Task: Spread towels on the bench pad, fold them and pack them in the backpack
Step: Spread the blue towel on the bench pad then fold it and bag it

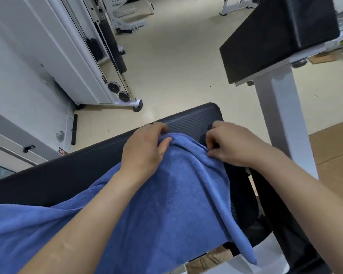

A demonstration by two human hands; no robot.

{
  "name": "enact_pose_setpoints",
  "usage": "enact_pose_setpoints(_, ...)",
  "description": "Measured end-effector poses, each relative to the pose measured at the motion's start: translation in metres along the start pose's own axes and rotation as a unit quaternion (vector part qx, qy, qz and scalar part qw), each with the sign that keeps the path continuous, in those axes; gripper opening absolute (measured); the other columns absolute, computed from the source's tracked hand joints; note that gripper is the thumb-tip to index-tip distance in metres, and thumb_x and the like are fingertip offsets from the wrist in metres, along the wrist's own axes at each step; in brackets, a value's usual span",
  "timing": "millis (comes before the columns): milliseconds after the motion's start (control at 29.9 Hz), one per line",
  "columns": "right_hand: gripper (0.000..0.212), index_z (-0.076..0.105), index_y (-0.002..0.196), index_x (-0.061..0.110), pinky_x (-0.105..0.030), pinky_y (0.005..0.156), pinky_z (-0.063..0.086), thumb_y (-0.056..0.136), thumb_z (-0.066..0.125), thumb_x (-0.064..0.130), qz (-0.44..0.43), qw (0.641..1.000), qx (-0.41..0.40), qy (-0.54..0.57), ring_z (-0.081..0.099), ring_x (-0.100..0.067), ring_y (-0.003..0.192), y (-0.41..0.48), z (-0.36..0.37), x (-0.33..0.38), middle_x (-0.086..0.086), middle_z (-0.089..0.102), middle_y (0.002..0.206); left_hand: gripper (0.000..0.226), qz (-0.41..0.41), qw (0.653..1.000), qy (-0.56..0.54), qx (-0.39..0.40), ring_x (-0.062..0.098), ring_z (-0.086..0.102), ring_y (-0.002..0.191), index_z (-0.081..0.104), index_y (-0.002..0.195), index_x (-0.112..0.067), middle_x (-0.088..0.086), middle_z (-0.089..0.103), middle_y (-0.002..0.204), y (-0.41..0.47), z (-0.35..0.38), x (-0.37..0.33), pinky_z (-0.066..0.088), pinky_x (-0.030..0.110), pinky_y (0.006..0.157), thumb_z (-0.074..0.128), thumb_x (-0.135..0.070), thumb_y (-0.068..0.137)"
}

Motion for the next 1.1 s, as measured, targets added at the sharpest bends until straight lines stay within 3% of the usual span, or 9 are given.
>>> enact_pose_setpoints(100, 0.018, 0.056, 0.069, 0.023, -0.035, 0.069, 0.047, 0.080, 0.069, 0.020, 0.026, 0.993, -0.067, 0.098, 0.056, -0.019, 0.075, 0.008, -0.019, -0.019, 0.008, 0.057, 0.074, 0.009, -0.028, 0.999, -0.022, -0.013, 0.014, 0.055, 0.080, 0.067, 0.092, -0.021, -0.010, 0.059, 0.081, 0.007, 0.001, 0.006, 0.041, 0.029, 0.072, 0.061, -0.028, 0.092)
enact_pose_setpoints(167, 0.015, 0.054, 0.073, 0.022, -0.035, 0.068, 0.046, 0.084, 0.064, 0.018, 0.036, 0.987, -0.132, 0.087, 0.055, -0.023, 0.076, 0.017, -0.027, -0.026, 0.004, 0.059, 0.075, 0.009, -0.032, 0.999, -0.029, -0.023, 0.013, 0.054, 0.077, 0.067, 0.091, -0.020, -0.009, 0.060, 0.080, 0.011, 0.001, 0.006, 0.038, 0.027, 0.069, 0.061, -0.027, 0.093)
enact_pose_setpoints(301, 0.009, 0.059, 0.087, 0.010, -0.040, 0.065, 0.045, 0.086, 0.055, 0.002, 0.012, 0.960, -0.279, 0.018, 0.052, -0.030, 0.079, 0.033, -0.031, -0.020, -0.008, 0.056, 0.087, 0.011, -0.030, 0.999, 0.004, -0.041, 0.017, 0.054, 0.082, 0.065, 0.094, -0.020, -0.006, 0.060, 0.085, 0.020, 0.004, 0.000, 0.038, 0.030, 0.069, 0.058, -0.029, 0.094)
enact_pose_setpoints(435, 0.023, 0.064, 0.107, 0.007, -0.037, 0.072, 0.050, 0.087, 0.056, 0.000, 0.024, 0.925, -0.356, 0.131, 0.056, -0.025, 0.091, 0.002, -0.023, -0.019, -0.010, 0.059, 0.106, 0.018, -0.020, 0.995, 0.069, -0.063, 0.023, 0.054, 0.087, 0.063, 0.095, -0.017, 0.001, 0.060, 0.091, 0.026, 0.008, -0.009, 0.043, 0.037, 0.069, 0.051, -0.030, 0.095)
enact_pose_setpoints(602, 0.026, 0.064, 0.113, 0.012, -0.023, 0.077, 0.049, 0.088, 0.061, 0.005, 0.063, 0.941, -0.278, 0.185, 0.059, -0.012, 0.090, -0.106, 0.036, -0.002, 0.000, 0.061, 0.107, 0.022, 0.046, 0.996, 0.061, -0.036, 0.028, 0.054, 0.097, 0.067, 0.104, -0.016, 0.007, 0.059, 0.100, 0.043, 0.024, -0.038, 0.039, 0.036, 0.074, 0.054, -0.031, 0.094)
enact_pose_setpoints(770, 0.045, 0.055, 0.124, 0.016, -0.031, 0.066, 0.056, 0.082, 0.070, 0.019, 0.146, 0.974, -0.154, 0.079, 0.056, -0.025, 0.100, -0.151, 0.111, -0.001, -0.005, 0.050, 0.120, 0.020, 0.017, 0.999, 0.034, -0.031, 0.024, 0.054, 0.095, 0.066, 0.099, -0.016, 0.004, 0.058, 0.099, 0.056, 0.038, -0.052, 0.034, 0.031, 0.071, 0.053, -0.030, 0.098)
enact_pose_setpoints(970, 0.055, 0.054, 0.119, 0.020, -0.021, 0.047, 0.044, 0.071, 0.078, 0.030, 0.187, 0.971, -0.147, 0.030, 0.054, -0.026, 0.095, -0.144, 0.114, 0.006, -0.005, 0.050, 0.114, 0.023, -0.007, 0.998, 0.048, -0.049, 0.025, 0.055, 0.098, 0.067, 0.104, -0.017, 0.006, 0.059, 0.105, 0.061, 0.038, -0.055, 0.035, 0.034, 0.070, 0.052, -0.033, 0.098)
enact_pose_setpoints(1037, 0.054, 0.056, 0.115, 0.019, -0.021, 0.045, 0.039, 0.067, 0.079, 0.027, 0.191, 0.970, -0.150, 0.019, 0.054, -0.026, 0.089, -0.140, 0.107, 0.008, -0.006, 0.051, 0.109, 0.024, 0.010, 0.997, 0.059, -0.052, 0.028, 0.054, 0.101, 0.067, 0.106, -0.017, 0.008, 0.059, 0.105, 0.055, 0.034, -0.055, 0.042, 0.038, 0.076, 0.055, -0.035, 0.095)
enact_pose_setpoints(1104, 0.050, 0.058, 0.113, 0.016, -0.027, 0.048, 0.045, 0.068, 0.079, 0.020, 0.164, 0.971, -0.171, 0.015, 0.054, -0.027, 0.085, -0.133, 0.096, 0.015, -0.008, 0.053, 0.105, 0.024, 0.019, 0.997, 0.034, -0.067, 0.028, 0.054, 0.101, 0.067, 0.110, -0.015, 0.008, 0.060, 0.105, 0.036, 0.022, -0.046, 0.044, 0.039, 0.080, 0.058, -0.029, 0.093)
Point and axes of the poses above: each hand's wrist, its own y-axis towards the middle knuckle, its own z-axis out of the palm, x = y × z, the point moved 5 cm from there along y, towards the middle knuckle
